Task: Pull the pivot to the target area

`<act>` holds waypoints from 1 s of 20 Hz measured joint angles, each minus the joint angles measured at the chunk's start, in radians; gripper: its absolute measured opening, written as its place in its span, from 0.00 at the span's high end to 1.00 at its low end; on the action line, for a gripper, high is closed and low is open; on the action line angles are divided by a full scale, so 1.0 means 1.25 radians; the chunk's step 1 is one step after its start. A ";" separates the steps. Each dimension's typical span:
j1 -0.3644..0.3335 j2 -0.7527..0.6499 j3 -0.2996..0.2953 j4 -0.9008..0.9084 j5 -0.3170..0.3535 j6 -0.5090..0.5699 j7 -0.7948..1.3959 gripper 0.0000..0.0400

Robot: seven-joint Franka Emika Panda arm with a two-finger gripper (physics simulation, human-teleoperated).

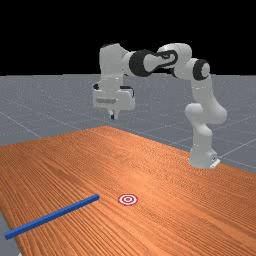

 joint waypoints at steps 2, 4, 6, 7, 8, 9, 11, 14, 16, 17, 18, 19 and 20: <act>-0.006 0.089 -0.015 0.128 0.016 -0.047 0.034 1.00; -0.034 0.100 -0.033 0.139 0.028 -0.047 0.053 1.00; -0.084 0.140 0.002 0.214 0.001 -0.088 -0.264 1.00; -0.088 0.116 0.011 0.153 0.004 0.024 -0.322 1.00; -0.097 0.212 0.011 0.333 -0.001 -0.130 -0.315 1.00; -0.097 0.213 0.011 0.333 -0.001 -0.130 -0.315 1.00; -0.090 0.198 0.002 0.286 0.008 -0.091 -0.248 1.00; -0.087 0.184 0.005 0.192 0.003 -0.009 -0.277 1.00; -0.093 0.187 0.016 0.136 0.016 0.046 -0.312 1.00; -0.107 0.195 0.029 0.124 0.048 0.059 -0.329 1.00; -0.104 0.197 0.027 0.105 0.041 0.079 -0.326 1.00; -0.088 0.182 0.014 0.046 0.012 0.151 -0.312 1.00; -0.095 0.203 0.020 0.060 0.025 0.138 -0.320 1.00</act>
